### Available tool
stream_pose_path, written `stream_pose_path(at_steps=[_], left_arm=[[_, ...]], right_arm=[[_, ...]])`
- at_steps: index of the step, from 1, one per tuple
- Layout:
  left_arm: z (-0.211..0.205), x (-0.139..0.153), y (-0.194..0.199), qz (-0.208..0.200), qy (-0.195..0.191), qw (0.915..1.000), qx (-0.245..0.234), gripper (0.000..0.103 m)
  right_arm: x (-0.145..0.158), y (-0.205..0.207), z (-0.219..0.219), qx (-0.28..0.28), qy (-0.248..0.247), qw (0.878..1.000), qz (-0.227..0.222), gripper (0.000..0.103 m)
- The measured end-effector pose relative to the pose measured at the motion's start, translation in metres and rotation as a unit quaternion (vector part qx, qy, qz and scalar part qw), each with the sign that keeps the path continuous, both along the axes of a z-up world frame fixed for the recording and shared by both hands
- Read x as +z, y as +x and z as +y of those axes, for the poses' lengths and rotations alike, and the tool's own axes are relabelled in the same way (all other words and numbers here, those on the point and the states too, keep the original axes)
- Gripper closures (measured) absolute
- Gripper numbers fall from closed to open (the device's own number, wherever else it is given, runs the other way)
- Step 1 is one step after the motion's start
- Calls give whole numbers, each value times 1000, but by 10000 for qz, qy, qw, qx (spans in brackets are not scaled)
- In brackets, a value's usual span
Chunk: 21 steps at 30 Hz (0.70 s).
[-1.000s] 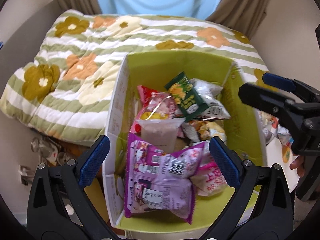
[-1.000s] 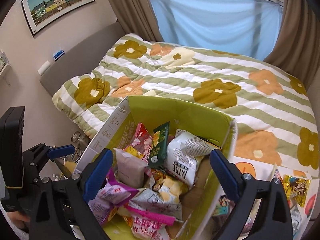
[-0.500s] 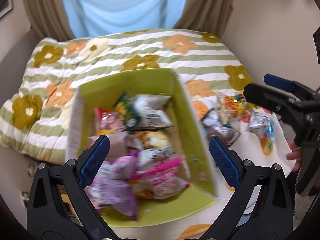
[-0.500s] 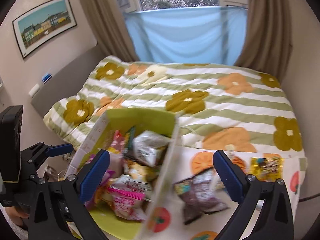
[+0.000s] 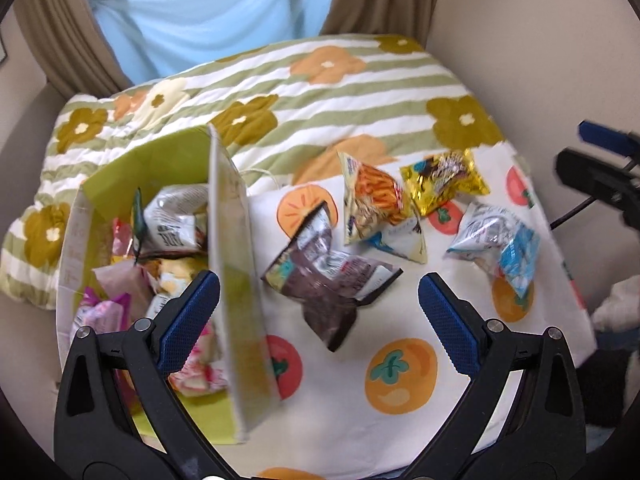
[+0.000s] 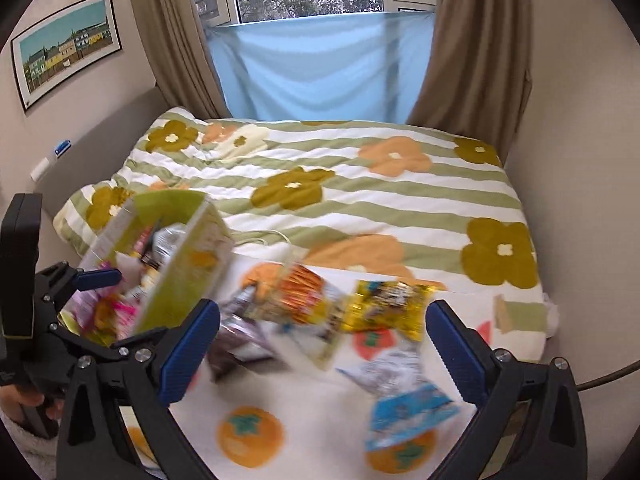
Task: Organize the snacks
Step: 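Move both tools back over the remaining snacks on the cloth, then grasp the brown chocolate bag with the left gripper while the right grasps the blue-white bag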
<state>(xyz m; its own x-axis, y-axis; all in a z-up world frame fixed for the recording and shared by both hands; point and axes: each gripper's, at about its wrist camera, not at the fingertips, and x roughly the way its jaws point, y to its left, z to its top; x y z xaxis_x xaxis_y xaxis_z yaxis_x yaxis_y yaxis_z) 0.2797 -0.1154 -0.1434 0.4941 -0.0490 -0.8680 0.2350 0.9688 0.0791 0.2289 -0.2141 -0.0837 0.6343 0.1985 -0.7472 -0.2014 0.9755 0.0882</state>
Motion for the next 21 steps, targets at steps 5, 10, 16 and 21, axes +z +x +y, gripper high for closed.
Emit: stream_pose_path(at_steps=[5, 10, 16, 21], left_arm=[[-29, -35, -6, 49, 566, 9982, 198, 4], [-48, -74, -12, -179, 1417, 9889, 401, 4], [-55, -117, -2, -118, 1930, 9800, 477, 4], [-57, -134, 14, -135, 2170, 9752, 412, 4]], right_arm=[[-26, 1, -38, 175, -26, 9995, 252, 0], [-61, 1, -61, 313, -12, 9978, 588, 0], [-104, 7, -65, 493, 36, 9938, 997, 0], [-130, 12, -65, 549, -15, 9907, 1247, 0]])
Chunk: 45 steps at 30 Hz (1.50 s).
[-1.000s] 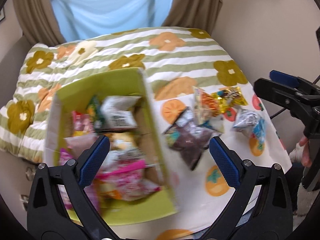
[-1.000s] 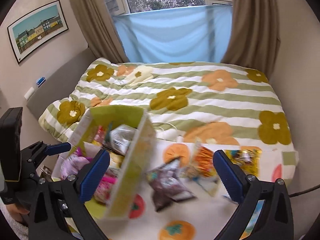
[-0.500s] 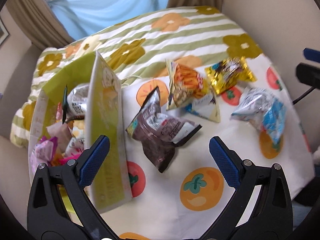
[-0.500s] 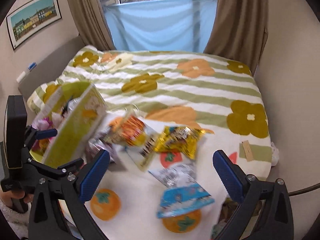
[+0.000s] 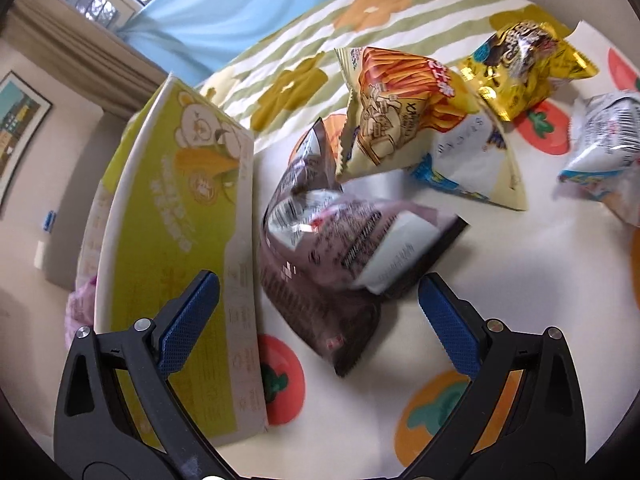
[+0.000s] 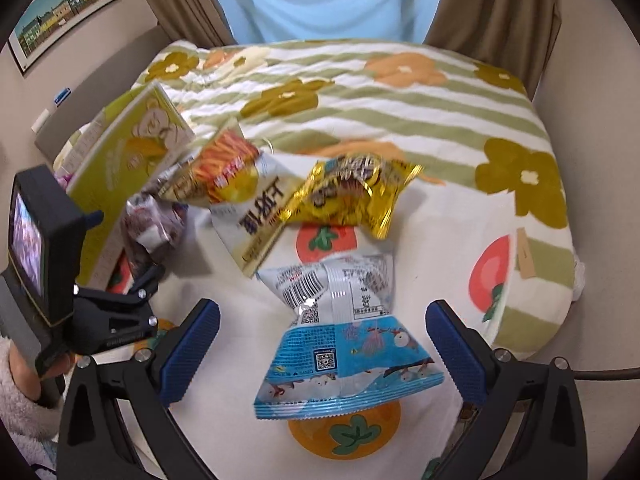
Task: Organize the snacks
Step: 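Grasp the brown chocolate bag with the left gripper while the right grasps the blue-white bag, then carry both bags over the box and open both grippers to drop them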
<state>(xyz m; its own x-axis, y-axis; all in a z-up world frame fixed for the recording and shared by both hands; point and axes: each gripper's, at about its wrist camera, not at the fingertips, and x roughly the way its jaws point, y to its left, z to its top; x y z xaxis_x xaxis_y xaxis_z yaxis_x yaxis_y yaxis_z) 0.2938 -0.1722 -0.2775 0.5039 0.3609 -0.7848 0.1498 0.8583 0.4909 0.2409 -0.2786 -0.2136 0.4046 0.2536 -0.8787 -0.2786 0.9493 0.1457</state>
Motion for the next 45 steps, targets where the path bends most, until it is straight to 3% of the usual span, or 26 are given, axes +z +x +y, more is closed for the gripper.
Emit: stream_pose_path(at_steps=[7, 11, 13, 15, 21, 32, 39, 45], left_arm=[[-2, -15, 24, 150, 184, 9994, -249, 4], [-1, -22, 31, 310, 70, 9986, -421, 4], [0, -22, 34, 399, -58, 9981, -455, 15], [-1, -23, 34, 362, 80, 9978, -545, 27], [-2, -23, 33, 423, 91, 9957, -818, 30], [11, -1, 11, 509, -341, 9968, -511, 32], [7, 16, -8, 430, -432, 9975, -371, 32], [1, 37, -18, 222, -510, 9978, -367, 32]], right_arm=[[-19, 7, 5, -14, -103, 9998, 153, 0], [-27, 11, 9, 4, -241, 9994, 230, 0], [-30, 13, 10, 15, -269, 9993, 265, 0], [-33, 14, 11, -3, -307, 9992, 268, 0], [-37, 14, 12, -94, -386, 9988, 281, 0], [-42, 20, 7, -110, -538, 9981, 284, 6], [-50, 25, 6, -17, -474, 9982, 361, 30], [-44, 11, 8, 25, -556, 9980, 288, 41]])
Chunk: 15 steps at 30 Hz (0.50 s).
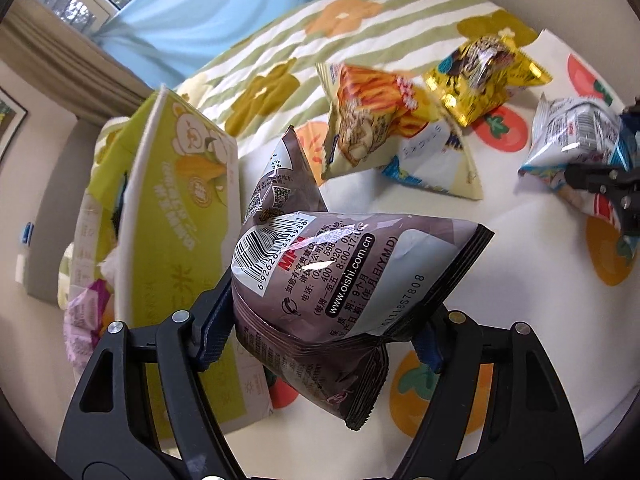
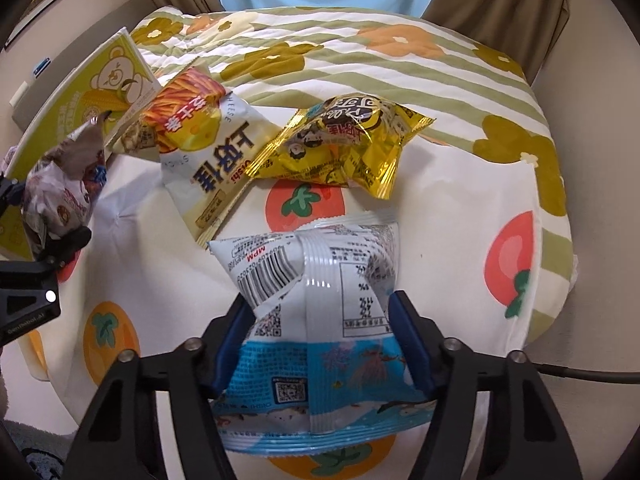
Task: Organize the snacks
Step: 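Carry both bags over the box and open both grippers to drop them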
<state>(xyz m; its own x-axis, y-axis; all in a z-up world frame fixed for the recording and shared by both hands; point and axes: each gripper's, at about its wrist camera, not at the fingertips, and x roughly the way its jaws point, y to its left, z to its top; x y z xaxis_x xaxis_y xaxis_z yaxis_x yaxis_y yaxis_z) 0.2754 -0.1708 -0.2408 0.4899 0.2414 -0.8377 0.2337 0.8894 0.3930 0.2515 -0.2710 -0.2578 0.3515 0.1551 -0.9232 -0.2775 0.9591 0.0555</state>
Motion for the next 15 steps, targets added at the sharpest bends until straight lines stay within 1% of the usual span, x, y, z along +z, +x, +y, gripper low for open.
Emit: stream_pose_path(at_steps=[3, 7, 11, 15], left_arm=[[-6, 18, -13, -136, -73, 9999, 34, 32], [-9, 51, -34, -354, -164, 9992, 129, 32], [-7, 89, -45, -721, -282, 9967, 242, 32], [4, 118, -50, -956, -399, 9939, 392, 32]], right_arm=[[10, -11, 0, 22, 36, 10000, -54, 42], [29, -20, 0, 2, 134, 9998, -162, 42], [56, -27, 5, 121, 161, 9990, -394, 43], [82, -31, 13, 229, 253, 9974, -640, 43]])
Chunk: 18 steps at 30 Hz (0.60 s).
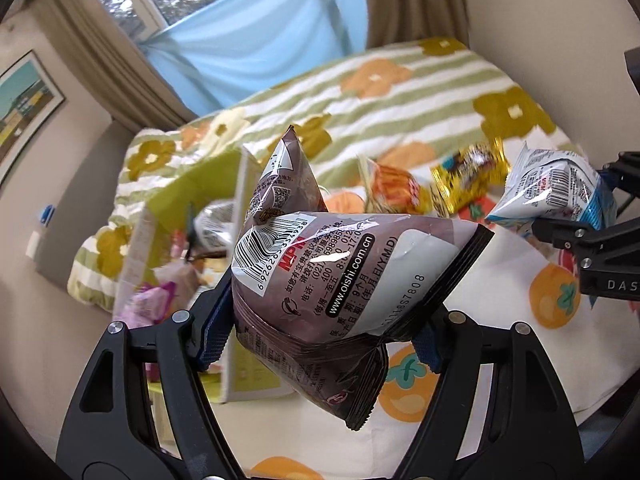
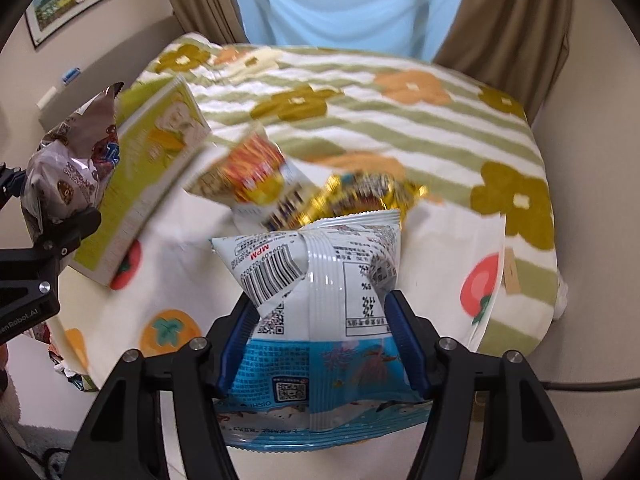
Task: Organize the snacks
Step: 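Carry both bags over the box and open both grippers to drop them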
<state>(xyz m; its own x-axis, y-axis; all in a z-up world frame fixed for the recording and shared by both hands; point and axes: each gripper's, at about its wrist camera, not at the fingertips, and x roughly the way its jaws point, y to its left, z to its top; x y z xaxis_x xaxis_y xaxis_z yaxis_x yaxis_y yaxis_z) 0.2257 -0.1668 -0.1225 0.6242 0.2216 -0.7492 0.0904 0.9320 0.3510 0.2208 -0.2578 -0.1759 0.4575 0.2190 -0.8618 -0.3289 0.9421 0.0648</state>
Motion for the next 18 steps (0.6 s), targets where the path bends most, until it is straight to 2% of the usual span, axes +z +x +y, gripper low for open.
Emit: stream_pose_path(at_steps=[9, 13, 18], left_arm=[[49, 43, 0, -353, -247, 9986, 296, 32], [89, 56, 7, -498, -372, 9971, 431, 32], [146, 62, 26, -448, -412, 9972, 445, 32]], right_arm=[[50, 2, 45, 267, 244, 9980, -515, 43], [67, 8, 77, 421, 385, 9962, -655, 43], [87, 21, 133, 539, 517, 9936, -849, 43]])
